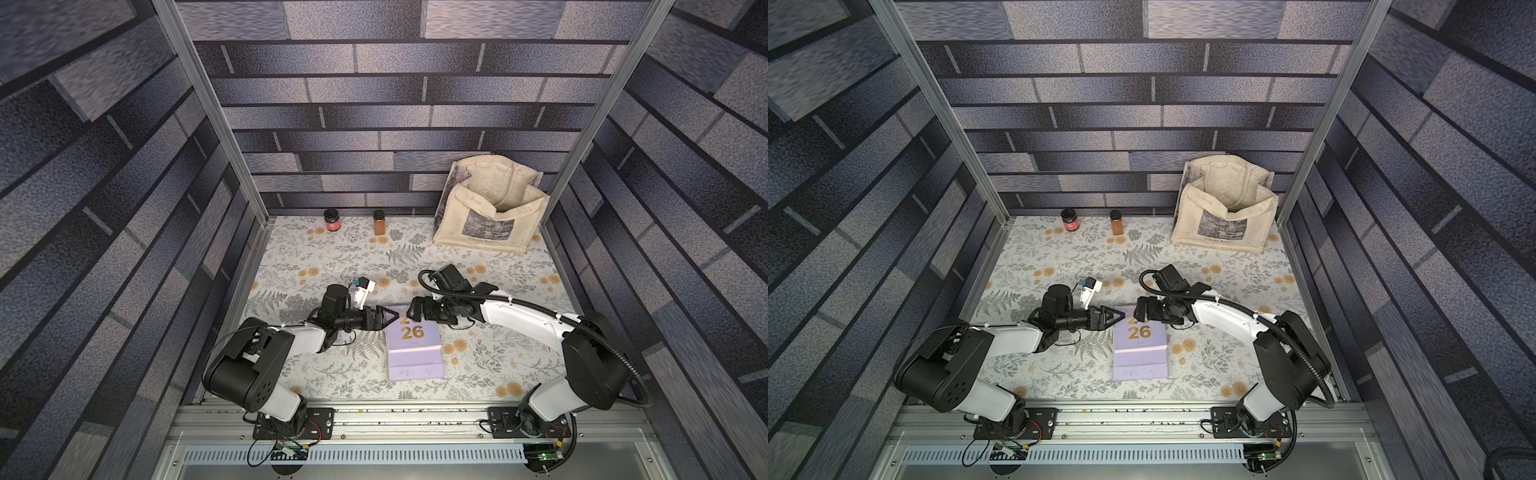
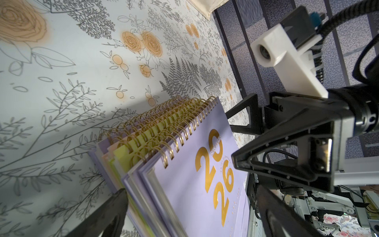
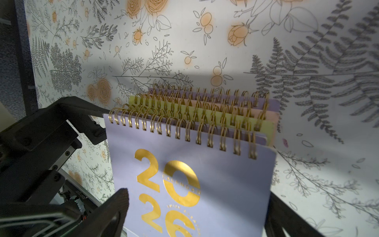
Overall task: Stack the calendars
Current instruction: Adjust the calendar at the calendar.
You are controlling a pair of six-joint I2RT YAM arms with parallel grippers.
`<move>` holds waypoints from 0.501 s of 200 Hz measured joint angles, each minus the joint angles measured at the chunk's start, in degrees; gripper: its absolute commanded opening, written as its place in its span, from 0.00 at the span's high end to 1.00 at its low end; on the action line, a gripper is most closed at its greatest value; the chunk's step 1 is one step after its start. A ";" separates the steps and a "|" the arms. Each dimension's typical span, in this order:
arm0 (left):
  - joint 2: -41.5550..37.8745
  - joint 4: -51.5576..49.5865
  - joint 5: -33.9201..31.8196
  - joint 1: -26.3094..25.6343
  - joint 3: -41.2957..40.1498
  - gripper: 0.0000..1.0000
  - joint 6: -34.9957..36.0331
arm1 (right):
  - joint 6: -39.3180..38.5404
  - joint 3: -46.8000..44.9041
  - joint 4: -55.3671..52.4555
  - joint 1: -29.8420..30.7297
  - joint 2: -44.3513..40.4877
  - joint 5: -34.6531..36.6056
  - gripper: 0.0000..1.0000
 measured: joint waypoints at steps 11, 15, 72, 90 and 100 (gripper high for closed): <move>-0.20 -0.22 0.00 0.00 0.02 0.00 0.00 | 0.00 0.00 -0.02 0.00 -0.11 0.09 0.00; -0.39 -0.37 -0.02 0.02 0.04 0.00 0.02 | 0.00 0.00 -0.07 0.00 -0.22 0.24 0.00; -14.12 -11.80 -7.15 2.75 1.90 0.00 4.61 | -1.79 -3.28 -1.31 -3.63 -10.45 5.14 0.00; -21.24 -15.69 -14.10 4.70 2.97 0.00 7.69 | -4.94 -4.48 -1.49 -5.68 -16.15 7.50 0.00; -24.41 -16.94 -18.32 5.84 3.28 0.00 9.35 | -7.50 -4.59 -1.55 -6.82 -19.28 9.27 0.00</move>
